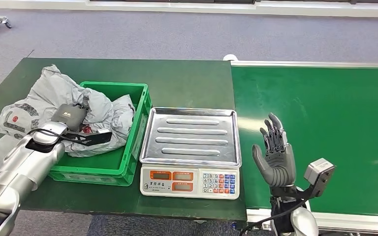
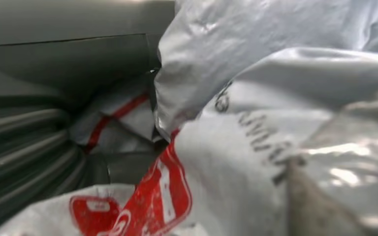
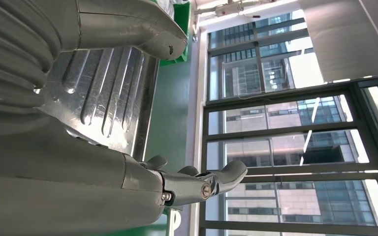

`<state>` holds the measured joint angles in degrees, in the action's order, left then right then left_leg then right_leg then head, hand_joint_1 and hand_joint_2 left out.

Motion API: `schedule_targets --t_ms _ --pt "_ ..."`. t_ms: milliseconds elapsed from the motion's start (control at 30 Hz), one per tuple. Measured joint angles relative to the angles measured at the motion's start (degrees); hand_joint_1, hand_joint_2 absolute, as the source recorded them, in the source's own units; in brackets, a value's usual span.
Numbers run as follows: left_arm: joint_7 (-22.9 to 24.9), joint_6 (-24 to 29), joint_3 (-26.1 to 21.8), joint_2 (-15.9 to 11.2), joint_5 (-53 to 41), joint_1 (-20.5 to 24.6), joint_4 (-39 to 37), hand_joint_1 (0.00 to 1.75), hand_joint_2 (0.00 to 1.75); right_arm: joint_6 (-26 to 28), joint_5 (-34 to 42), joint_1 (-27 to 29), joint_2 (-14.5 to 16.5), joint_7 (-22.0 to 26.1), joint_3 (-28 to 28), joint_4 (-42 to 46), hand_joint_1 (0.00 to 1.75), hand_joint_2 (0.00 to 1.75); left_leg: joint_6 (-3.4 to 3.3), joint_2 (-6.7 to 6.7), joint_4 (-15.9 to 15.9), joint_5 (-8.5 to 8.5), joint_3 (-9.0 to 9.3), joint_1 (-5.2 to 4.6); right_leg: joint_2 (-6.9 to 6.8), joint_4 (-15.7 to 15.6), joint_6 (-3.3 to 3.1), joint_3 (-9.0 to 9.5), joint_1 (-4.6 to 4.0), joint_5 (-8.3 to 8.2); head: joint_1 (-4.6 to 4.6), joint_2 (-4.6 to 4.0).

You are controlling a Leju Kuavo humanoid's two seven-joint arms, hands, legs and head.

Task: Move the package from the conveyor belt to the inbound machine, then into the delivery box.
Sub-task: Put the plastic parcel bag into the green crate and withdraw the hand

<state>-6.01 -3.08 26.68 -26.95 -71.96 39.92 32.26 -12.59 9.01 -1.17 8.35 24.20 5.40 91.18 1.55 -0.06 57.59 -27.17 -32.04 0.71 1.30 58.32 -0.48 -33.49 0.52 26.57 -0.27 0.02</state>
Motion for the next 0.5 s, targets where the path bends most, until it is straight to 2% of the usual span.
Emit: schedule_targets --t_ms 200,500 --pt "-3.45 0.16 -7.47 0.35 0.53 -4.77 5.66 0.0 1.75 0.03 0.08 -0.05 0.0 0.0 0.0 -0.02 0.0 1.75 0.01 -0.08 0.0 0.01 -0.02 0.0 -0.07 0.0 -0.02 0.0 0.0 0.01 0.0 0.0" --pt "-3.61 -0.02 -10.69 0.56 0.51 -6.91 8.6 0.0 1.75 0.03 0.08 -0.07 0.0 0.01 0.0 -0.02 0.0 1.75 0.01 -0.08 0.0 0.01 -0.04 0.0 -0.07 0.0 -0.02 -0.01 0.0 0.01 0.0 0.0"
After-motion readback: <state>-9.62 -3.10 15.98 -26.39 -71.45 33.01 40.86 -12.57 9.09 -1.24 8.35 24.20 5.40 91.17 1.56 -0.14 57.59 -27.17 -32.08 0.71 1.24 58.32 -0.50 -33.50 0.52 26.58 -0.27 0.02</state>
